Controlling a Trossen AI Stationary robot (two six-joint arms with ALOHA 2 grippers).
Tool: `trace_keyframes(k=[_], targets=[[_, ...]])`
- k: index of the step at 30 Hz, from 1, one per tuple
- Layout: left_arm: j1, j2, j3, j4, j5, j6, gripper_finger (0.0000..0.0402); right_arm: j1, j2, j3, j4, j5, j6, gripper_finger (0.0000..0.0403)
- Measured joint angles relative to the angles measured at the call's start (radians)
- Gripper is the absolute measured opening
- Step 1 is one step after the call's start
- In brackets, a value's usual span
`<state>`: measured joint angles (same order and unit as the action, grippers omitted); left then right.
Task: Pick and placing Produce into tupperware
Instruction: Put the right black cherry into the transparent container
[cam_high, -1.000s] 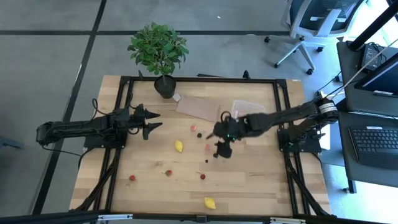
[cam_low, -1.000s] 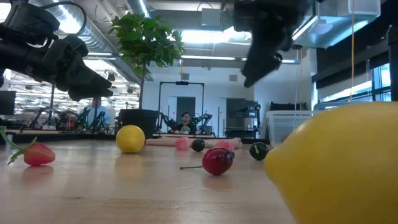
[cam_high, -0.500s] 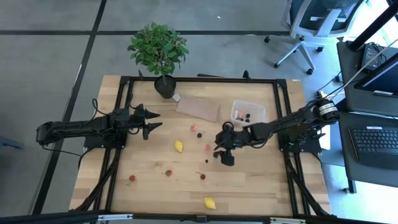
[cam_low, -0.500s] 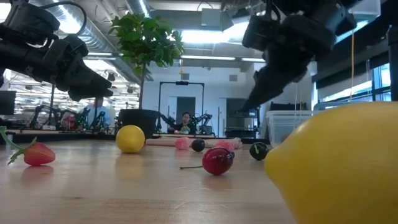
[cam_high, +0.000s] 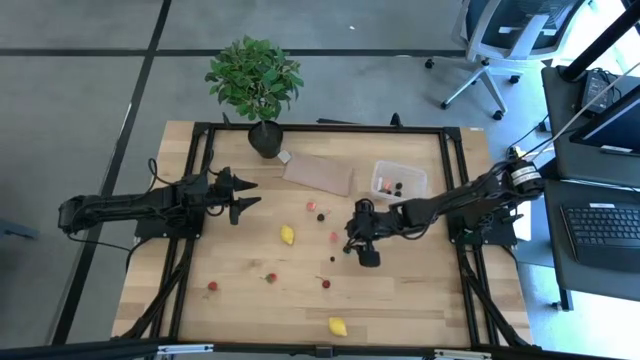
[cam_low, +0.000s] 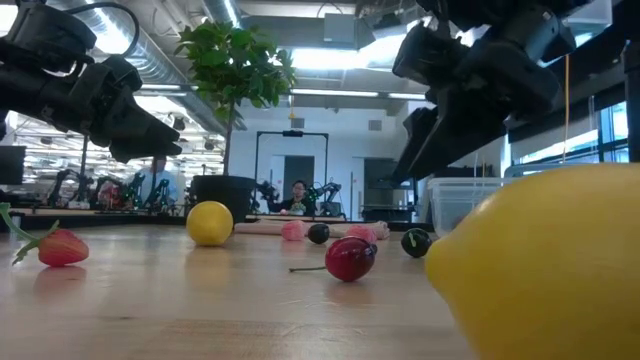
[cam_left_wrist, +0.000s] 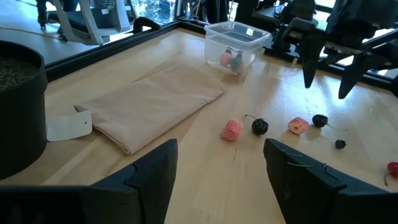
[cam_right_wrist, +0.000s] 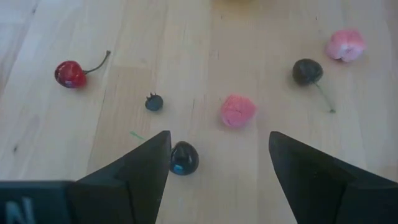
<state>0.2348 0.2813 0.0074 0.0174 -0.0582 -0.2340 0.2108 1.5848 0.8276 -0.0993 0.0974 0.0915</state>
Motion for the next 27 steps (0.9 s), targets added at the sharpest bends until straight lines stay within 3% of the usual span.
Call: trace_keyframes(k=[5,21,27], targets=[[0.000,0.000,0.000,0.000,0.000,0.000,0.0231,0.005,0.080,0.000,0.072,-0.073,-0.008,0.0271],[0.000,0.000,0.000,0.000,0.000,0.001,0.0231,0.036,0.217,0.003,0.113,-0.072,-0.018,0.0270],[0.000,0.000,0.000,0.000,0.000,0.001,0.0231,0.036,0.219,0.003,0.116,-0.071,-0.018,0.0230]])
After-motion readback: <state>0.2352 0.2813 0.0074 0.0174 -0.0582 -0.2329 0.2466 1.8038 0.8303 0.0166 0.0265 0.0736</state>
